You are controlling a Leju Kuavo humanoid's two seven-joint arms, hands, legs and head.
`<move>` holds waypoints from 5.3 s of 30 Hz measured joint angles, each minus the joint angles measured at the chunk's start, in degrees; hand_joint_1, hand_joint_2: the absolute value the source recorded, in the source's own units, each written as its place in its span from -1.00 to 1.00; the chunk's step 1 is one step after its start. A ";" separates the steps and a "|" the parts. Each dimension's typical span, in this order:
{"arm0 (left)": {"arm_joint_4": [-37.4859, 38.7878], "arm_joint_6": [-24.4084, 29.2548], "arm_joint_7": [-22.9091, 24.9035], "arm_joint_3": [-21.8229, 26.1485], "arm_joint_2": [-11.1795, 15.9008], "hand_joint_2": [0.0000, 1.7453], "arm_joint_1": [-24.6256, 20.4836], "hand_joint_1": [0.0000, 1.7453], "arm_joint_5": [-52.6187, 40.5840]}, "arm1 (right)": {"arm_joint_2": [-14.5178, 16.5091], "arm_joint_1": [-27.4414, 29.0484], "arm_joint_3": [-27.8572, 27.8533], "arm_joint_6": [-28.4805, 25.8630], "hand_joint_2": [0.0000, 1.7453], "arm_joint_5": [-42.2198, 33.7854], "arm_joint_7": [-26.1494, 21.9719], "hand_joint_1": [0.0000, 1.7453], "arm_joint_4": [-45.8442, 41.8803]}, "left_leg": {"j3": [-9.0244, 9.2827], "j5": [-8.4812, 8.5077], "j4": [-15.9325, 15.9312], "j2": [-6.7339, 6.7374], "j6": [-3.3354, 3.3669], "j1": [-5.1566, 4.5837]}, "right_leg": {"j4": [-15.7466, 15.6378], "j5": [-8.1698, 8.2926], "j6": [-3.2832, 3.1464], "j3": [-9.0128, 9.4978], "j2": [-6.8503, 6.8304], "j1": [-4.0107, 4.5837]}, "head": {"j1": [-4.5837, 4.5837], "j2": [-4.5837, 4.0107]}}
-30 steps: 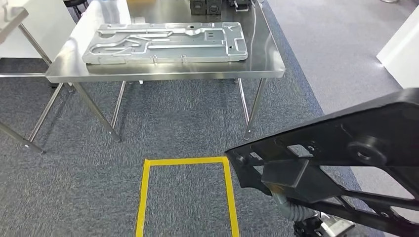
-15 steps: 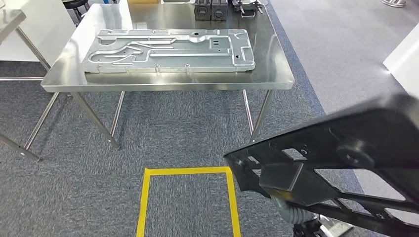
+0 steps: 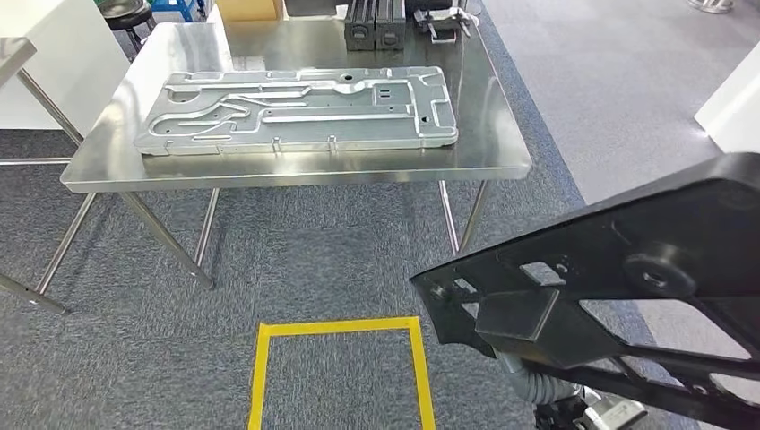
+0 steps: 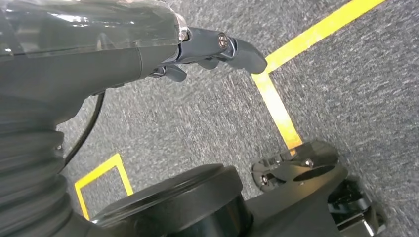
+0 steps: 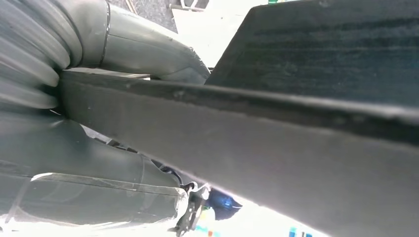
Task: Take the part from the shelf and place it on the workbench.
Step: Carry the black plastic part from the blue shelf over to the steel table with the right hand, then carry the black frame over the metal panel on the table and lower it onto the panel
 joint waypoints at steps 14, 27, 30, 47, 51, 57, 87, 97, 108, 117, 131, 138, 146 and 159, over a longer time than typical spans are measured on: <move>0.00 -0.34 0.45 0.01 -0.04 1.00 -0.02 -1.00 -0.27 | -0.01 -0.27 0.02 -0.01 1.00 -0.06 -0.02 1.00 0.26 | 1.76 -0.37 -0.96 -0.19 1.43 -0.09 | 1.42 -0.80 1.05 -0.57 -0.45 0.15 | 0.01 0.00; -0.13 -0.39 0.41 0.03 0.14 1.00 -1.22 -1.00 -0.33 | -0.01 0.12 -0.03 -0.11 1.00 -0.20 -0.11 1.00 0.27 | -8.95 3.30 11.01 0.00 -0.73 0.08 | -1.69 -8.61 -0.88 10.98 -0.14 -0.19 | -0.10 0.00; -0.08 -0.10 1.19 0.03 0.14 1.00 -1.10 -1.00 -0.45 | -0.02 0.33 -0.08 -0.26 1.00 -0.33 -0.30 1.00 0.35 | -7.75 7.62 7.16 -0.06 0.22 -0.58 | -1.42 -10.99 0.21 13.55 0.44 -0.21 | -0.09 -0.01; -0.04 0.92 1.93 0.03 0.14 1.00 0.23 -1.00 -0.81 | -0.16 0.94 -0.14 -0.63 1.00 -0.67 -1.09 1.00 0.44 | 3.50 -1.18 -0.95 -0.92 -0.23 0.42 | 3.43 -1.00 0.80 -0.40 -0.28 0.01 | 0.00 0.00; -0.07 1.16 1.70 0.03 0.20 1.00 -0.07 -1.00 -0.69 | -0.18 1.12 -0.09 -0.90 1.00 -0.70 -1.13 1.00 0.43 | 0.84 -4.04 4.10 -0.33 -1.30 0.27 | 0.33 -3.15 -0.90 1.54 -0.33 -0.55 | -0.02 0.00; -0.07 1.04 1.72 0.05 0.20 1.00 -0.98 -1.00 -0.13 | -0.16 1.19 0.14 -0.89 1.00 -0.31 -1.13 1.00 0.44 | -4.74 -1.96 12.18 -0.17 -0.95 0.27 | 0.22 -4.31 -1.27 3.87 -0.49 -0.08 | -0.01 0.00; -0.07 0.81 0.07 0.10 0.33 1.00 -0.54 -1.00 0.16 | 0.03 1.67 1.26 -1.94 1.00 1.18 -1.02 1.00 -0.18 | -4.19 -4.97 13.05 -0.09 -1.35 0.28 | 0.09 -2.02 -1.33 1.07 -0.53 -0.04 | -0.03 0.00; -0.07 0.79 0.85 0.34 0.27 1.00 0.23 -1.00 0.33 | 0.02 0.76 1.83 -1.81 1.00 1.36 -0.64 1.00 -0.08 | 2.59 0.22 -0.98 0.01 1.77 0.14 | 6.06 -5.13 1.52 0.16 -0.45 -0.08 | -0.01 0.00; 0.09 1.30 1.48 0.44 0.00 1.00 0.65 -1.00 -0.20 | 0.00 0.73 1.84 -1.96 1.00 1.39 -0.03 1.00 0.07 | 7.51 -4.31 -1.16 -0.37 0.76 -0.38 | 2.37 2.64 -0.76 -5.67 -0.28 1.22 | 0.05 0.00; 0.09 -0.36 -2.41 0.44 0.29 1.00 0.04 -1.00 -0.91 | -2.21 -4.22 1.77 -5.00 1.00 10.82 2.14 1.00 0.47 | -2.46 -8.00 13.10 -0.17 -1.84 0.63 | 0.10 1.10 -1.59 -1.69 0.01 0.08 | 0.03 0.00; 0.09 -2.22 -5.73 -0.55 0.20 1.00 -1.31 -1.00 -1.69 | -18.78 -68.98 15.12 -25.56 1.00 60.97 22.11 1.00 54.30 | -2.15 3.32 0.21 -0.16 1.62 0.52 | 17.33 -5.68 2.42 -9.91 -0.28 -0.61 | 0.05 0.00; 0.15 -2.15 -4.40 -0.61 -0.45 1.00 -1.50 -1.00 -1.63 | -17.11 -78.54 22.98 -27.35 -0.50 64.62 23.68 -0.50 74.65 | -1.92 2.81 0.16 -1.35 0.67 0.16 | 1.06 2.28 0.43 -3.12 -0.27 0.35 | 0.05 0.00; 0.15 -0.69 -3.45 -1.06 -0.38 0.50 -1.75 -1.00 -2.58 | -12.04 -78.26 26.53 -28.57 -1.00 65.01 24.86 -1.00 85.34 | -9.61 -3.98 15.67 -0.36 -1.21 0.34 | -0.67 1.84 -0.71 -1.89 -0.47 -0.29 | 0.03 0.00; 0.17 -0.51 -3.22 -0.95 0.34 -1.00 -0.37 -1.00 -0.80 | -10.02 -77.94 26.82 -29.23 -1.00 62.28 24.33 -1.00 90.01 | -3.57 4.32 0.34 -0.27 1.35 0.63 | 9.22 -3.89 2.18 -6.03 -0.24 -0.29 | 0.05 0.00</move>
